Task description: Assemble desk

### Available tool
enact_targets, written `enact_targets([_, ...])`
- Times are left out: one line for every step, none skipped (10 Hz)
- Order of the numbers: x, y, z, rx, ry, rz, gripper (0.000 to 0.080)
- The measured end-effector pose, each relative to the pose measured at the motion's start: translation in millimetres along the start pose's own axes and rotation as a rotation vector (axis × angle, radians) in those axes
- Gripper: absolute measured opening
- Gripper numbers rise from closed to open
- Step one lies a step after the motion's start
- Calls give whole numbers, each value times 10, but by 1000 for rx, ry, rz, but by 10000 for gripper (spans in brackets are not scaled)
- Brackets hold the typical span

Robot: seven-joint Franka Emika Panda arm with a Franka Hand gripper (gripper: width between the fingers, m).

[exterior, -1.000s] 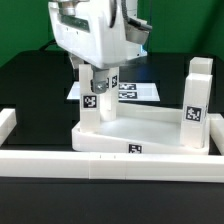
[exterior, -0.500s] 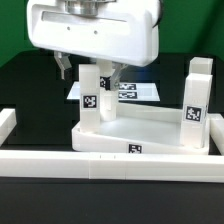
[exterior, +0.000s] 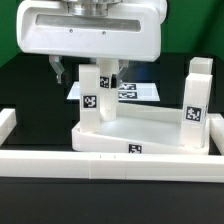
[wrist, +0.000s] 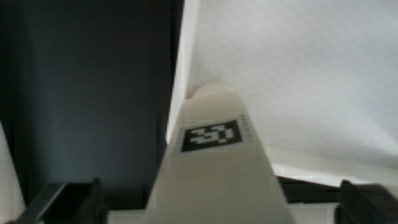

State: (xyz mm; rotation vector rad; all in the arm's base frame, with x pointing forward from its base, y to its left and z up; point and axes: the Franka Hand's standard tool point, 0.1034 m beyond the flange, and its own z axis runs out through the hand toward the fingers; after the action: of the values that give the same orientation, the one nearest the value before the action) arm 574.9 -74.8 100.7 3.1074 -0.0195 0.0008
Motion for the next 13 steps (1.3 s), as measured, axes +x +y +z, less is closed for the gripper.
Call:
enact_targets([-1,6,0,0,0,-61,649])
enact_targets([-1,8,1,0,0,-94,601])
enact_targets([-1,10,1,0,0,-92,601])
enact_targets([-1,10,1,0,0,-91,427])
enact_targets([-1,10,1,0,0,-91,427])
enact_targets([-1,10,0,0,0,-90,289])
enact_targets([-1,11,0,0,0,-89,290])
enact_targets([-1,11,0,0,0,-71,290])
enact_targets([-1,10,1,1,0,-49,290])
enact_targets([-1,8,1,1,0,18,290])
enact_targets([-1,6,1,2,0,88,290])
enact_targets([-12,10,5,15,-6,172,290])
enact_targets([-20,38,9,47,-17,306,290])
